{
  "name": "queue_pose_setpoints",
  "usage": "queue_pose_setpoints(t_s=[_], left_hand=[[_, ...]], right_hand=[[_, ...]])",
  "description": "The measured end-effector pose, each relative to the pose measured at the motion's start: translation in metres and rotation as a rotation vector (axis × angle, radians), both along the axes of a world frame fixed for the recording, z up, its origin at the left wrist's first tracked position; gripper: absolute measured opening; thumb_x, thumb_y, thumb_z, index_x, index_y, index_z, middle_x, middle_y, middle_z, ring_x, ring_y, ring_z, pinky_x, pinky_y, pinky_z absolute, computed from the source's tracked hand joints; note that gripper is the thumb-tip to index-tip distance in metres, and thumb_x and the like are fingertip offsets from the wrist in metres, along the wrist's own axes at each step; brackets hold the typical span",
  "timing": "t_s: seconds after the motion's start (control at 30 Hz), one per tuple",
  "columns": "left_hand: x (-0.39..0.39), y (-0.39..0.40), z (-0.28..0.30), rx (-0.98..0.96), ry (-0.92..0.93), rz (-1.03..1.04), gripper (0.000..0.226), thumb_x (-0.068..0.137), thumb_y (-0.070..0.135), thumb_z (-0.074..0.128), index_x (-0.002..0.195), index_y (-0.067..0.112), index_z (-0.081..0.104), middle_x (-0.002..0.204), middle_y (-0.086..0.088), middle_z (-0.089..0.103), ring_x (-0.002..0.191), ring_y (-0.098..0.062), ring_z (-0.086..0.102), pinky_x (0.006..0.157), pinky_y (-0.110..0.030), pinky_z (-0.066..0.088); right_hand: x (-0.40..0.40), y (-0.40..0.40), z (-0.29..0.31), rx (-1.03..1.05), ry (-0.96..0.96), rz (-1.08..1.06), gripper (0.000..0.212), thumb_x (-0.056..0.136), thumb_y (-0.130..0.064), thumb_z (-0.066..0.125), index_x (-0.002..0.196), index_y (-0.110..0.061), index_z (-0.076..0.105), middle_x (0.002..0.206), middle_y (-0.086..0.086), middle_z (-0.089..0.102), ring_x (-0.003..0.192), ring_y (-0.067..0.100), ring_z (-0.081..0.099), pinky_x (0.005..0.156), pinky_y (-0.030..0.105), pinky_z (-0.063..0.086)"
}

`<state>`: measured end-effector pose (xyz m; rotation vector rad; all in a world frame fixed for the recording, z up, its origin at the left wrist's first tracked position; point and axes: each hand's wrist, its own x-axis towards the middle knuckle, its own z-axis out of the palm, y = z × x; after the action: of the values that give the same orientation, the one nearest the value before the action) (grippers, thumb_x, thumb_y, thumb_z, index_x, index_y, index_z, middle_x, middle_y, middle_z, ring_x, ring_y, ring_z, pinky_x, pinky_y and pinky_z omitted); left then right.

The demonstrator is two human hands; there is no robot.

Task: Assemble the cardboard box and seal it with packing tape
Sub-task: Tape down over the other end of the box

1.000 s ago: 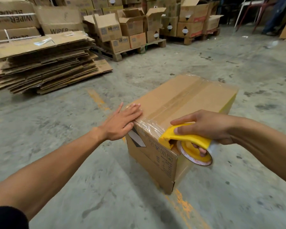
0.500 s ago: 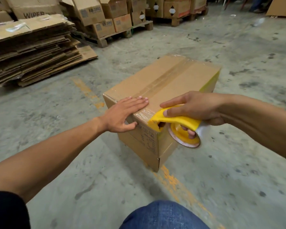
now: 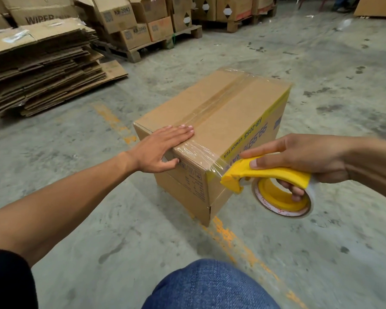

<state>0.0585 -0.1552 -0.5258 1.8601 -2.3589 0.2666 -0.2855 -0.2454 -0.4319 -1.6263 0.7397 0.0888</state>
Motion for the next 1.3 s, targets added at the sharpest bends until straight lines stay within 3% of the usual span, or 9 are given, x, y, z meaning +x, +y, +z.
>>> queue_pose_setpoints(t_s=[0.17, 0.3, 0.5, 0.63, 0.8, 0.9, 1.03, 1.23, 1.3], left_hand=[[-0.033, 0.019, -0.012, 0.093, -0.063, 0.042, 0.078, 0.09, 0.047, 0.039, 0.156, 0.021, 0.007, 0.164, 0.001, 0.004, 0.152, -0.017, -0.003, 0.121, -0.05, 0.005], [-0.104, 0.02, -0.017, 0.142, -0.017, -0.111, 0.067, 0.099, 0.051, 0.024, 0.156, 0.021, 0.01, 0.165, -0.001, 0.001, 0.151, -0.018, -0.006, 0.122, -0.048, -0.002], [-0.143, 0.02, -0.023, 0.194, 0.09, -0.105, 0.055, 0.103, 0.043, 0.008, 0.156, 0.029, 0.008, 0.164, 0.011, 0.002, 0.15, -0.008, -0.007, 0.122, -0.045, 0.001], [-0.146, 0.027, -0.018, 0.156, 0.124, -0.056, 0.053, 0.103, 0.042, 0.01, 0.155, 0.033, 0.012, 0.163, 0.016, 0.006, 0.15, -0.003, -0.004, 0.122, -0.042, 0.001], [-0.178, 0.027, -0.017, 0.053, 0.115, 0.208, 0.063, 0.097, 0.056, 0.022, 0.155, 0.035, 0.011, 0.163, 0.016, 0.008, 0.15, -0.004, 0.004, 0.121, -0.044, 0.005], [-0.196, 0.026, -0.018, 0.03, 0.057, 0.274, 0.066, 0.095, 0.05, 0.025, 0.156, 0.032, 0.008, 0.164, 0.012, 0.006, 0.151, -0.01, 0.004, 0.121, -0.049, 0.007], [-0.198, 0.024, -0.018, 0.005, -0.052, 0.314, 0.066, 0.097, 0.041, 0.033, 0.155, 0.032, 0.004, 0.165, 0.007, 0.006, 0.152, -0.019, 0.005, 0.12, -0.052, 0.009], [-0.185, 0.016, -0.031, -0.157, -0.153, 0.227, 0.054, 0.098, 0.036, 0.038, 0.15, 0.021, 0.035, 0.156, 0.0, 0.038, 0.142, -0.026, 0.037, 0.111, -0.049, 0.034], [-0.181, 0.009, -0.029, -0.172, -0.15, 0.191, 0.051, 0.1, 0.034, 0.037, 0.148, 0.018, 0.039, 0.154, -0.002, 0.041, 0.14, -0.027, 0.04, 0.11, -0.047, 0.035]], right_hand=[[-0.011, 0.005, -0.03, 0.062, 0.067, 0.016, 0.038, 0.094, -0.021, 0.062, 0.131, -0.028, 0.058, 0.05, 0.012, 0.058, 0.031, 0.019, 0.045, 0.037, 0.027, 0.048], [-0.025, 0.005, -0.051, 0.144, 0.125, 0.001, 0.032, 0.093, -0.027, 0.063, 0.125, -0.027, 0.065, 0.076, 0.022, 0.054, 0.035, 0.018, 0.043, 0.039, 0.026, 0.047], [-0.036, -0.012, -0.081, 0.207, 0.264, -0.026, 0.024, 0.092, -0.034, 0.066, 0.092, -0.011, 0.072, 0.05, 0.004, 0.048, 0.032, 0.011, 0.041, 0.038, 0.021, 0.045], [-0.056, 0.004, -0.169, -0.19, 0.721, 0.483, 0.031, 0.085, -0.03, 0.068, 0.112, -0.017, 0.074, 0.089, 0.001, 0.069, 0.069, 0.014, 0.063, 0.066, 0.028, 0.058], [-0.052, 0.01, -0.196, -0.287, 0.761, 0.479, 0.032, 0.089, -0.035, 0.066, 0.113, -0.013, 0.069, 0.12, 0.008, 0.064, 0.101, 0.023, 0.06, 0.086, 0.034, 0.053], [-0.044, 0.01, -0.193, -0.331, 0.676, 0.401, 0.053, 0.091, -0.034, 0.066, 0.139, -0.016, 0.056, 0.143, 0.003, 0.052, 0.126, 0.026, 0.051, 0.103, 0.038, 0.046], [-0.033, 0.016, -0.192, -0.584, 0.697, 0.64, 0.064, 0.097, -0.034, 0.053, 0.155, -0.026, 0.027, 0.153, 0.006, 0.038, 0.134, 0.03, 0.043, 0.1, 0.036, 0.041], [-0.025, 0.045, -0.216, -0.789, 0.622, 0.99, 0.086, 0.096, -0.003, 0.045, 0.156, -0.031, -0.01, 0.154, 0.015, 0.035, 0.119, 0.035, 0.052, 0.08, 0.036, 0.041], [-0.024, 0.044, -0.227, -0.876, 0.56, 1.063, 0.093, 0.095, 0.002, 0.049, 0.155, -0.029, -0.014, 0.149, 0.021, 0.042, 0.111, 0.037, 0.055, 0.082, 0.04, 0.044]])
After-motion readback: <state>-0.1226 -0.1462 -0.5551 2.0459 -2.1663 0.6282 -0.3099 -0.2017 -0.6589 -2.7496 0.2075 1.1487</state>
